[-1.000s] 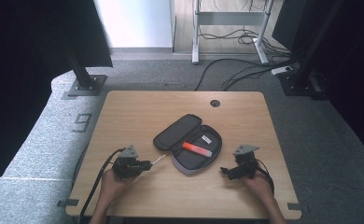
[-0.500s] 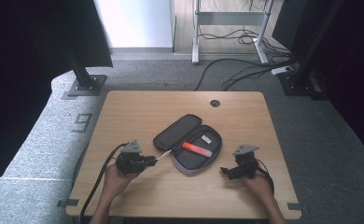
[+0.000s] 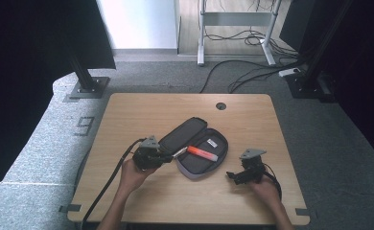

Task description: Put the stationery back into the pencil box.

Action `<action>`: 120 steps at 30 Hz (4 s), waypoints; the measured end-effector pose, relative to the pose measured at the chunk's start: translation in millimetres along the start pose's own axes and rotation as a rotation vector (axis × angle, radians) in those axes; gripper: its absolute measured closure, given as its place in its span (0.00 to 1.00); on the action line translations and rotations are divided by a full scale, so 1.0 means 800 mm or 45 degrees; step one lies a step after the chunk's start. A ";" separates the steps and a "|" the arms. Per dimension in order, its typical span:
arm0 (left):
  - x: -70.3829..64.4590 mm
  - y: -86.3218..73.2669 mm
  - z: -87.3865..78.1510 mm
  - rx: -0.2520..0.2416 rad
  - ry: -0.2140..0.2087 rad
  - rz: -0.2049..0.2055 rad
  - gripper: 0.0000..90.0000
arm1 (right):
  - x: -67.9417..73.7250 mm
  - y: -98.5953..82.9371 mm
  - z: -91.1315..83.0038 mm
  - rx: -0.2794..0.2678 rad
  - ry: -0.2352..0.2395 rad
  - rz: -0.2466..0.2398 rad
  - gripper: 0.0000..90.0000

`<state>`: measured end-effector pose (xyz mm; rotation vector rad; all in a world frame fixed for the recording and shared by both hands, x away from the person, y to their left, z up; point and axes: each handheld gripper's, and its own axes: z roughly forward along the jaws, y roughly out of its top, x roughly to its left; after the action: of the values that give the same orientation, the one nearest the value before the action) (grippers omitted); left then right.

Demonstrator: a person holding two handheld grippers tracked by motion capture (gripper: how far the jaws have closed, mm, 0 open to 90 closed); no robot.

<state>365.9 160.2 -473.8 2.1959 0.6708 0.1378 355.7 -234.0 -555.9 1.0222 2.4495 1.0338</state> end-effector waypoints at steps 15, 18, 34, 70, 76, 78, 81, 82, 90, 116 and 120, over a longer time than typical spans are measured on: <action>0.003 0.041 0.035 -0.009 -0.049 0.034 0.89 | 0.000 0.000 0.000 0.000 0.000 0.000 0.00; 0.004 0.046 0.042 0.002 -0.053 0.037 0.89 | 0.000 0.000 0.000 0.000 0.000 0.000 0.00; -0.006 0.085 0.094 0.026 -0.044 0.102 0.89 | 0.000 0.000 0.000 -0.002 -0.001 -0.001 0.00; -0.006 0.092 0.162 0.167 -0.027 0.089 0.86 | 0.000 0.000 0.000 -0.001 -0.001 -0.002 0.00; -0.005 0.092 0.162 0.167 -0.021 0.088 0.82 | 0.000 0.000 0.000 -0.001 -0.001 -0.002 0.00; -0.005 0.092 0.161 0.152 -0.007 0.091 0.76 | 0.000 0.000 0.000 -0.001 -0.001 -0.001 0.00; -0.006 0.093 0.159 0.143 0.018 0.098 0.72 | 0.000 0.000 0.000 -0.001 -0.001 -0.001 0.00; -0.007 0.093 0.159 0.139 0.024 0.099 0.68 | 0.000 0.000 0.000 -0.001 -0.001 -0.001 0.00; -0.007 0.095 0.155 0.124 0.035 0.078 0.40 | 0.000 0.000 0.000 -0.001 -0.001 0.000 0.00; -0.002 0.093 0.101 0.077 -0.007 0.085 0.06 | 0.000 0.000 0.000 -0.001 -0.001 -0.002 0.00; 0.001 0.091 0.087 0.054 0.012 0.071 0.05 | 0.000 0.000 0.000 -0.001 -0.001 -0.002 0.00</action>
<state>418.7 74.5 -465.8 2.2568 0.6229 0.1641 355.9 -234.0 -555.8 1.0203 2.4490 1.0333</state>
